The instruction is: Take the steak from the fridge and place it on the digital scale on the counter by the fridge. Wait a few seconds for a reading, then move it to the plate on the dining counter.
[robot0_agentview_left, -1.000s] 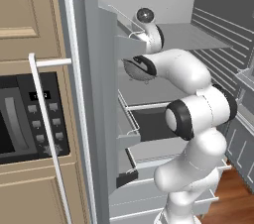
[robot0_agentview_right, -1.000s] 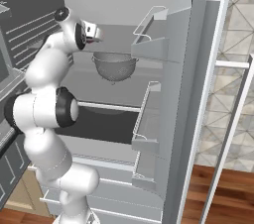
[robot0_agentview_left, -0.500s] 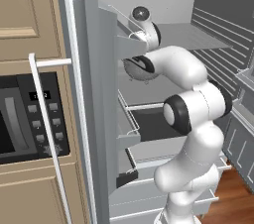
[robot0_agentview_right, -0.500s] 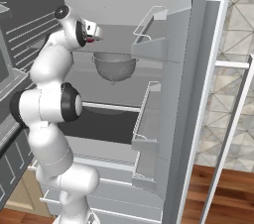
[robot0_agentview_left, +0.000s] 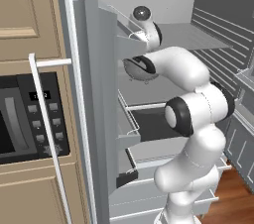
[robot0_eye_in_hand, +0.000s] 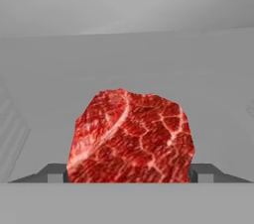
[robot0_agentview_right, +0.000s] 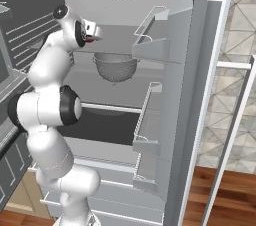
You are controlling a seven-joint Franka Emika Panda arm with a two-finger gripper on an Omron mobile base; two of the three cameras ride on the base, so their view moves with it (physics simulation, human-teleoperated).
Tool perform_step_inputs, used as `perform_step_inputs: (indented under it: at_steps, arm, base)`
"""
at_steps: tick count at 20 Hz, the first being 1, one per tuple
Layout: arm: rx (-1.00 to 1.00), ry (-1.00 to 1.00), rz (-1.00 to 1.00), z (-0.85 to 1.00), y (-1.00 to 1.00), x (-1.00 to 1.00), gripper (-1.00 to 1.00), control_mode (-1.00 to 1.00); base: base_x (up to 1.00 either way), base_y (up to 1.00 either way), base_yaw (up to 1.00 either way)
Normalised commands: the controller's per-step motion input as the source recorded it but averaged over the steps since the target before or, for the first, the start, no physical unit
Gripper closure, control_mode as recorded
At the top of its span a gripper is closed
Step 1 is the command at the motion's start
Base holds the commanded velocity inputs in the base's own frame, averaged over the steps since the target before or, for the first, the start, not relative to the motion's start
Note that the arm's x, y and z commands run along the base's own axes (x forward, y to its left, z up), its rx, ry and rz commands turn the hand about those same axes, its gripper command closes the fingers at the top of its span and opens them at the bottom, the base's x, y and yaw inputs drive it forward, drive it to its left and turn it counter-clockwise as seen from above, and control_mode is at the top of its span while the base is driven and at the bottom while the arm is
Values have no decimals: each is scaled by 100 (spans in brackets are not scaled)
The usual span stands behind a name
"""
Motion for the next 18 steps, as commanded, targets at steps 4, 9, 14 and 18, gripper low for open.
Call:
perform_step_inputs:
  at_steps: [4,9,14,18]
  arm:
    - [7,-20,5,0,-19,-96,100,-100]
    - [7,-17,4,0,-22,-100,100,-100]
    - [7,-5,3,23,-24,-100,100,-100]
    - [16,2,3,53,-24,-100,100,-100]
  base:
    - [0,0,0]
    - [0,0,0]
    - [0,0,0]
    - [0,0,0]
